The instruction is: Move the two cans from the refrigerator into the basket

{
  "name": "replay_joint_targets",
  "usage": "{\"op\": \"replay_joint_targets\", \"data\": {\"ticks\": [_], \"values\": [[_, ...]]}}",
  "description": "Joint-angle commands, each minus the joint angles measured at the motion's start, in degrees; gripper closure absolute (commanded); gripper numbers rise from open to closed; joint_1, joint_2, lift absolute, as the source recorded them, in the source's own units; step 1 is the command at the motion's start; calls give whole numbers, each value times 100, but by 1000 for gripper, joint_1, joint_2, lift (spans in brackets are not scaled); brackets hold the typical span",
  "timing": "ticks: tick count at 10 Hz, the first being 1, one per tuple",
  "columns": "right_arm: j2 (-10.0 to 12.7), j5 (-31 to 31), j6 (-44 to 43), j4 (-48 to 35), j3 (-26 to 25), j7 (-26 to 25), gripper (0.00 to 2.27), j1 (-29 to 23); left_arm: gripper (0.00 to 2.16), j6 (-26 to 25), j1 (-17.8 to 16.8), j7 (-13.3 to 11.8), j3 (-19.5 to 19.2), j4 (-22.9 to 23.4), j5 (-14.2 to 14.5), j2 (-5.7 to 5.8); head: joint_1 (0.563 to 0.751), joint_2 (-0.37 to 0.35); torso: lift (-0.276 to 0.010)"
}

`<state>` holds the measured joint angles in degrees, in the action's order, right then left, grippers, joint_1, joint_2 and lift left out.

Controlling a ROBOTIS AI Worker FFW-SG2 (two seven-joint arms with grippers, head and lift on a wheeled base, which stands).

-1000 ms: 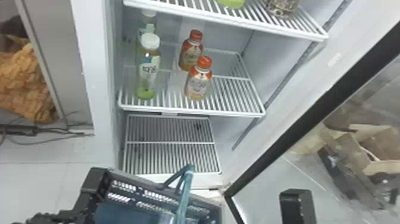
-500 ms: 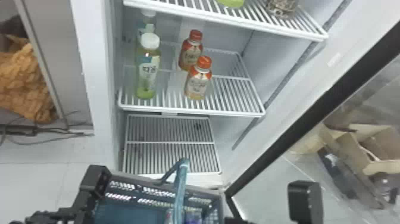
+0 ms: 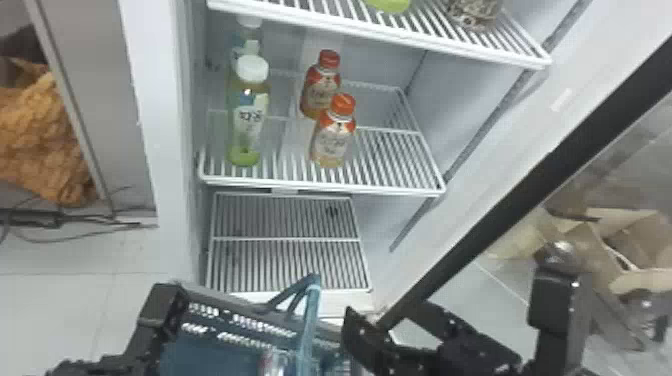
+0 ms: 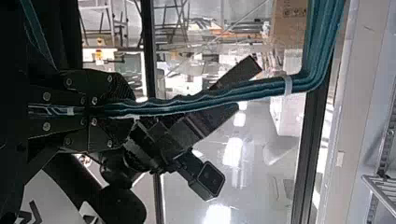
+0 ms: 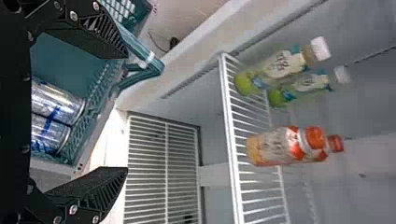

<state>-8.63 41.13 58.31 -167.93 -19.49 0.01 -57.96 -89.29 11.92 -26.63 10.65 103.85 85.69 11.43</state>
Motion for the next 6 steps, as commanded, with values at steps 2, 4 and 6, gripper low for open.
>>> {"op": "replay_joint_targets", "data": {"ticks": [2, 4, 6], "values": [[2, -366, -938, 376, 30, -19, 160, -67, 1210, -74, -11, 0, -3, 0, 0, 0, 695, -350, -266], [37, -514, -2006, 784, 87, -19, 159, -67, 1210, -74, -11, 0, -3, 0, 0, -9, 695, -350, -266], [37, -640, -3497, 1346, 270, 34, 157, 45, 1208, -74, -11, 0, -14, 0, -11, -18, 695, -350, -266]]}}
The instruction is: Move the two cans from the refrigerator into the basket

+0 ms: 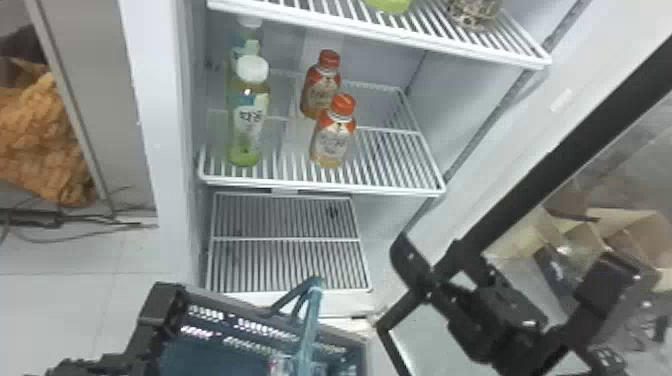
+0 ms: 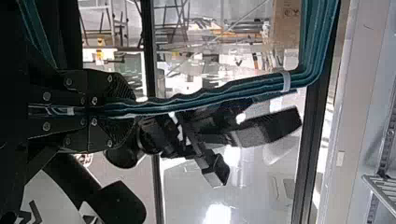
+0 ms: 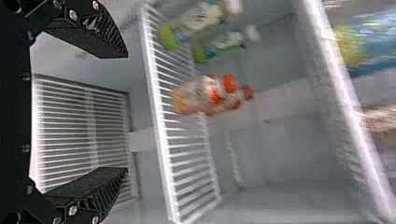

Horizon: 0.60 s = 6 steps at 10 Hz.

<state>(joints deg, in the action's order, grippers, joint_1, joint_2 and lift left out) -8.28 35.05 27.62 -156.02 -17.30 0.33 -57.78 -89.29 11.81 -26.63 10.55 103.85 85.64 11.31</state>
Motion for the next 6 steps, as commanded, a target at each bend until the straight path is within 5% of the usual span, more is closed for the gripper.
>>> {"op": "replay_joint_targets", "data": {"ticks": [1, 6], "values": [[1, -157, -1089, 436, 153, 64, 157, 125, 1210, -74, 0, 0, -4, 0, -6, -6, 695, -350, -266], [63, -774, -3100, 1406, 565, 73, 156, 462, 1210, -74, 0, 9, -15, 0, -29, -6, 695, -350, -266]]}}
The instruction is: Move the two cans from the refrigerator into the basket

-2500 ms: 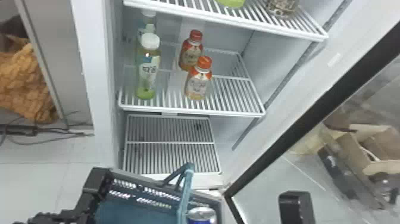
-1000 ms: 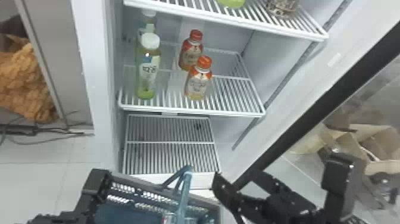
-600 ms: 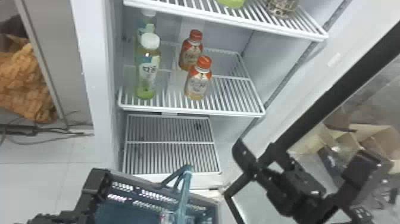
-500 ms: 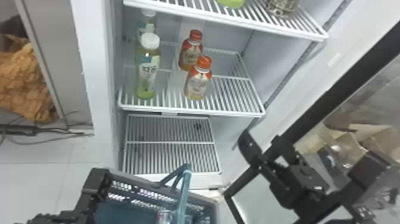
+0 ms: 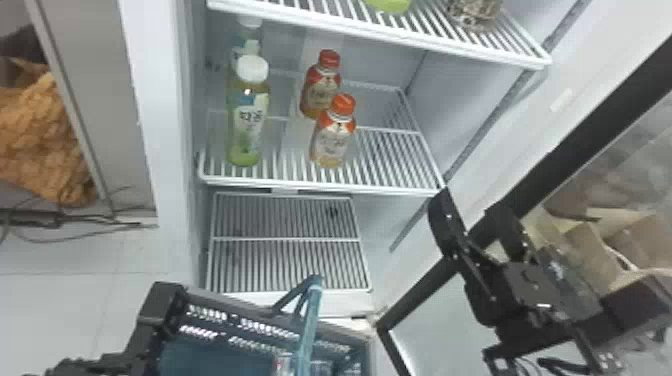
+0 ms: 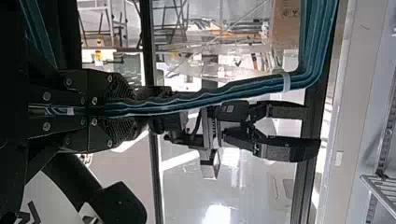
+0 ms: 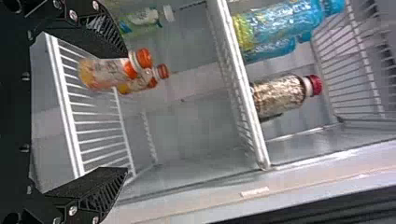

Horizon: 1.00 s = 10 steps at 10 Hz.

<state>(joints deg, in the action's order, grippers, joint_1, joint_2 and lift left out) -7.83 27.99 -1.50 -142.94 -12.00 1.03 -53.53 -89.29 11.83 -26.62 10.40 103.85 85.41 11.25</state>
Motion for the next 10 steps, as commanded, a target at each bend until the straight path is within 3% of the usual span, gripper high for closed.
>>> {"op": "replay_joint_targets", "data": {"ticks": [1, 10], "values": [[27, -205, -469, 267, 115, -60, 156, 66, 1210, -74, 12, 7, 0, 0, -18, 0, 695, -350, -266], [106, -708, -666, 717, 183, -253, 156, 249, 1208, -74, 54, 7, 12, 0, -6, 0, 695, -350, -266]]}}
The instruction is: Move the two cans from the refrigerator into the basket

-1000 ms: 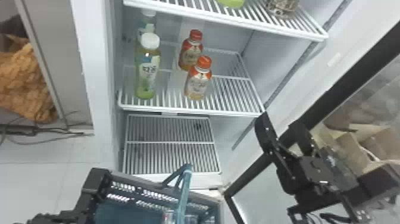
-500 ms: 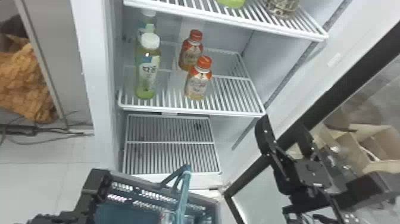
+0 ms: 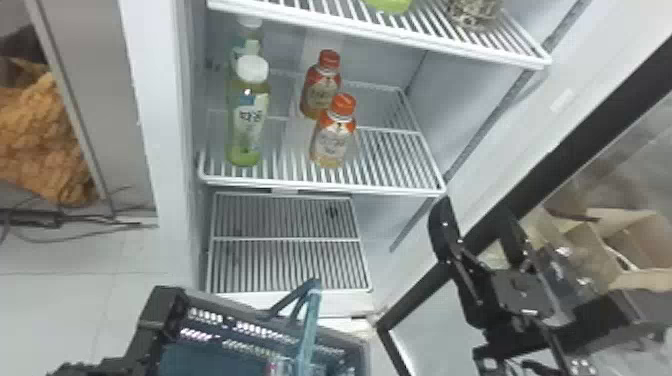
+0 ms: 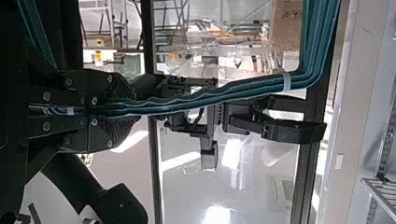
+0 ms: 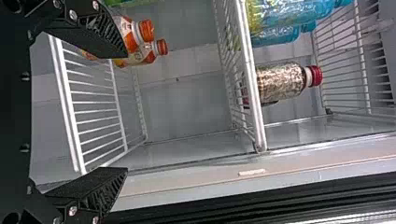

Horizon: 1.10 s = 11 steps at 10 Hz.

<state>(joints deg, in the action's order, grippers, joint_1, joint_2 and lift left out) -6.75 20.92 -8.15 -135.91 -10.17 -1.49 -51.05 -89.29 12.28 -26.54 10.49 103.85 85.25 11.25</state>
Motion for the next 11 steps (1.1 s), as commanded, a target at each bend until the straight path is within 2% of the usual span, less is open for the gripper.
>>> {"op": "replay_joint_targets", "data": {"ticks": [1, 11], "values": [[7, -1, -1, 14, 0, -1, 156, 15, 1210, -74, 9, 0, 2, 0, -2, 0, 695, -350, -266], [-11, 22, -1, 112, 23, -1, 156, 99, 1210, -74, 51, 0, -9, 0, 33, -18, 695, -350, -266]]}}
